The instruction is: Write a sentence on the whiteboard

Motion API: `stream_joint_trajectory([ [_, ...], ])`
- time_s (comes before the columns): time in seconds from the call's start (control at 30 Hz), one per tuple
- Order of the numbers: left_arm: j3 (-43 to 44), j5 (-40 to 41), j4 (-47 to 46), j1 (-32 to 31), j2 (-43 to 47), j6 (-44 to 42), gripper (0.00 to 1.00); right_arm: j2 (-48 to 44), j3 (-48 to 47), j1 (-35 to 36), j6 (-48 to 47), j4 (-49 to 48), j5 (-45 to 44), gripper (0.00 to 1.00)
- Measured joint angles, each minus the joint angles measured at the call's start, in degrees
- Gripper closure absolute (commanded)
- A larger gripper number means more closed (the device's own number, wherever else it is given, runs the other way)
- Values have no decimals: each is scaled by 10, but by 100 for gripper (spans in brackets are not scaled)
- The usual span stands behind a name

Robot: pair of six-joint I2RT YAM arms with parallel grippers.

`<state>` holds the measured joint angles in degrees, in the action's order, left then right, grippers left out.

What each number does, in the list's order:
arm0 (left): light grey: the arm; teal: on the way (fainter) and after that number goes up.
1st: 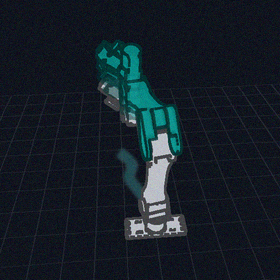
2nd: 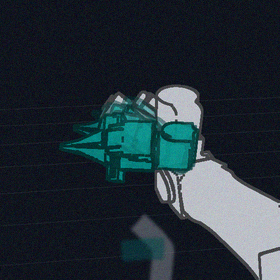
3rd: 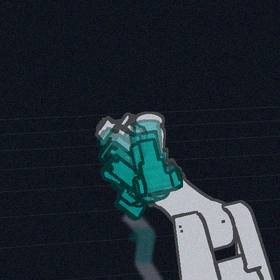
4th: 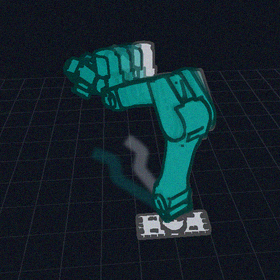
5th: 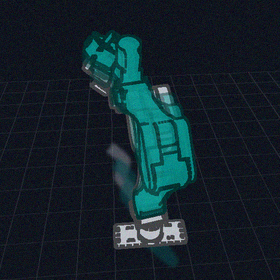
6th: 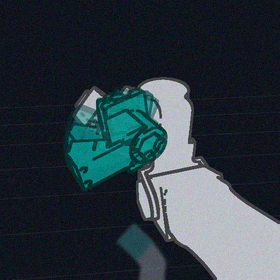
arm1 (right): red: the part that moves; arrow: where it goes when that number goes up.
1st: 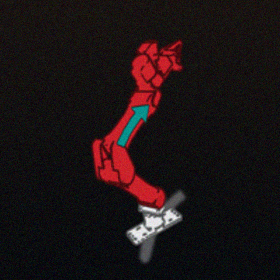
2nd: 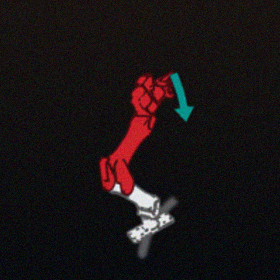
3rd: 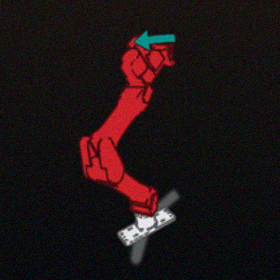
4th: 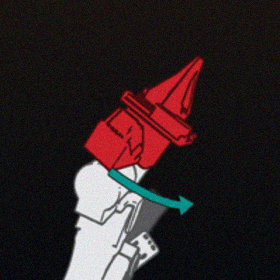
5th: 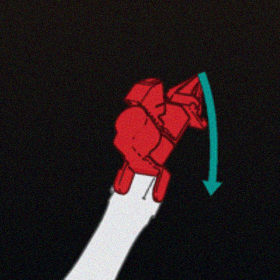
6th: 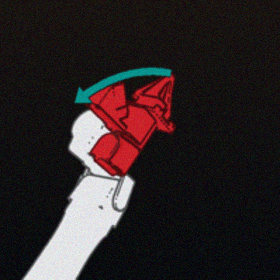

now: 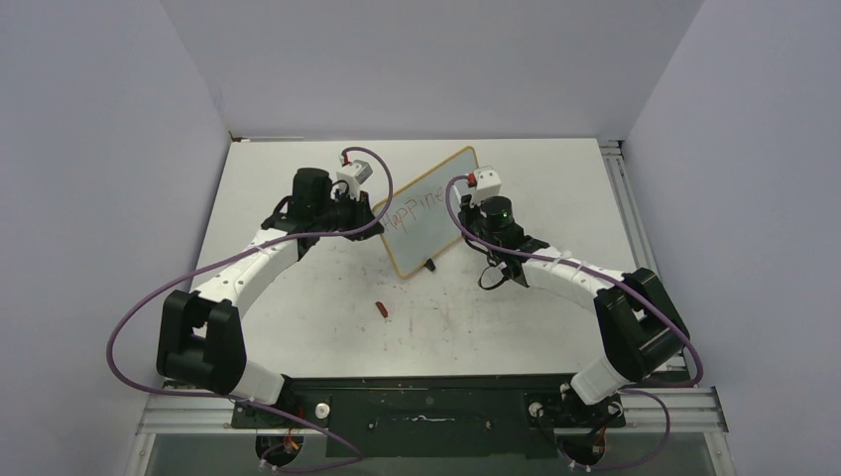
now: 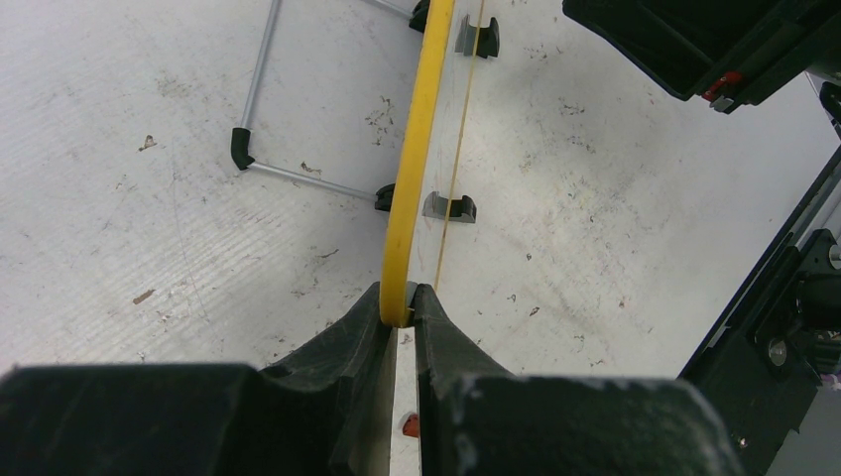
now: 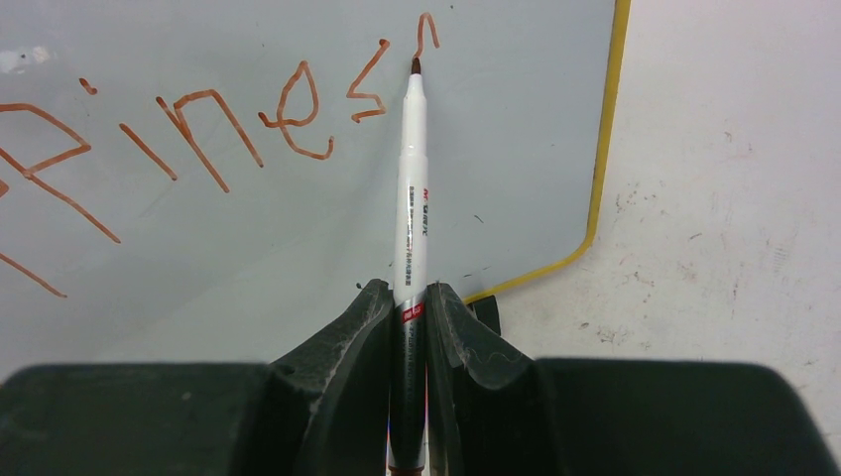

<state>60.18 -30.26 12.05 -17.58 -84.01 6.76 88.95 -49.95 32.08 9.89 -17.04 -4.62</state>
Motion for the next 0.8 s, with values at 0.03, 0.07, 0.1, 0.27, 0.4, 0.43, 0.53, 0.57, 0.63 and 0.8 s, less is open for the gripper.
stream_joint_trajectory([
  [0.03, 0, 0, 0, 0, 0, 0, 100, 0, 0, 0, 0, 0, -1, 95],
  [0.07, 0, 0, 0, 0, 0, 0, 100, 0, 0, 0, 0, 0, -2, 95],
  [0.1, 0, 0, 0, 0, 0, 0, 100, 1, 0, 0, 1, 0, -4, 95],
  [0.27, 0, 0, 0, 0, 0, 0, 100, 10, 0, 0, 2, 1, -11, 95],
  [0.4, 0, 0, 0, 0, 0, 0, 100, 17, -1, 0, 4, 2, -14, 95],
  [0.43, 0, 0, 0, 0, 0, 0, 100, 18, -1, 0, 4, 3, -14, 95],
  [0.53, 0, 0, 0, 0, 0, 0, 100, 19, -1, 0, 4, 5, -16, 95],
  [0.57, 0, 0, 0, 0, 0, 0, 100, 19, -1, 0, 4, 5, -16, 95],
  [0.63, 0, 0, 0, 0, 0, 0, 100, 19, -1, 0, 4, 5, -16, 95],
  [0.8, 0, 0, 0, 0, 0, 0, 100, 19, -1, 0, 4, 5, -16, 95],
])
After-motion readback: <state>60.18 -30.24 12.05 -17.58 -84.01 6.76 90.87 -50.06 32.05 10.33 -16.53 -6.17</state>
